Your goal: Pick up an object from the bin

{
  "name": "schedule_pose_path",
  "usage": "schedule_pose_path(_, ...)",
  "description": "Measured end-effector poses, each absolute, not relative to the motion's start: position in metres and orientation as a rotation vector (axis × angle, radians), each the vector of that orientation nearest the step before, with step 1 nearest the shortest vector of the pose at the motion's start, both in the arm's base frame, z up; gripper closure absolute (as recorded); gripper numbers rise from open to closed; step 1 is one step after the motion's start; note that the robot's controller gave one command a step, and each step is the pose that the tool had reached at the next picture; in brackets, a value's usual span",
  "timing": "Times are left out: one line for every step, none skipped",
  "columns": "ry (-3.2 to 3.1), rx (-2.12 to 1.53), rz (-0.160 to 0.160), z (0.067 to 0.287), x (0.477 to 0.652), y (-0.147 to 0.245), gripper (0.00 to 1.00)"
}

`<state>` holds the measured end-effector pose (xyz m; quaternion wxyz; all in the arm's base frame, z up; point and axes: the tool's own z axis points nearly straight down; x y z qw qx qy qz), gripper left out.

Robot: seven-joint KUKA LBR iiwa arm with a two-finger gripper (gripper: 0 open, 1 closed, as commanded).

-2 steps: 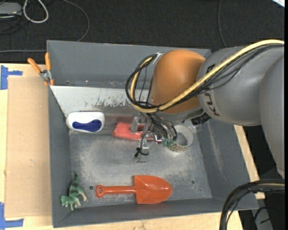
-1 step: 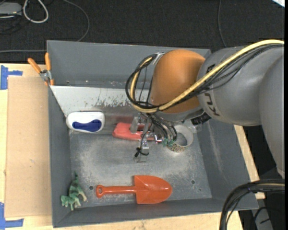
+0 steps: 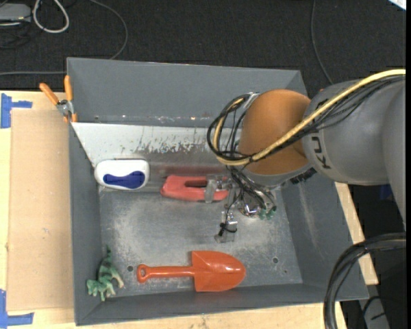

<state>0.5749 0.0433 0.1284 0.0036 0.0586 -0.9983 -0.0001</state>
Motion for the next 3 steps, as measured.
schedule_pose_path(-3.134, 0.191, -0.005, 0.124, 0.566, 0.052, 0.0)
schedule_pose_path(-3.105, 0.408, 0.0, 0.07, 0.526, 0.033, 0.0)
schedule_pose_path(-2.997, 0.947, -0.003, 0.095, 0.514, 0.033, 0.0)
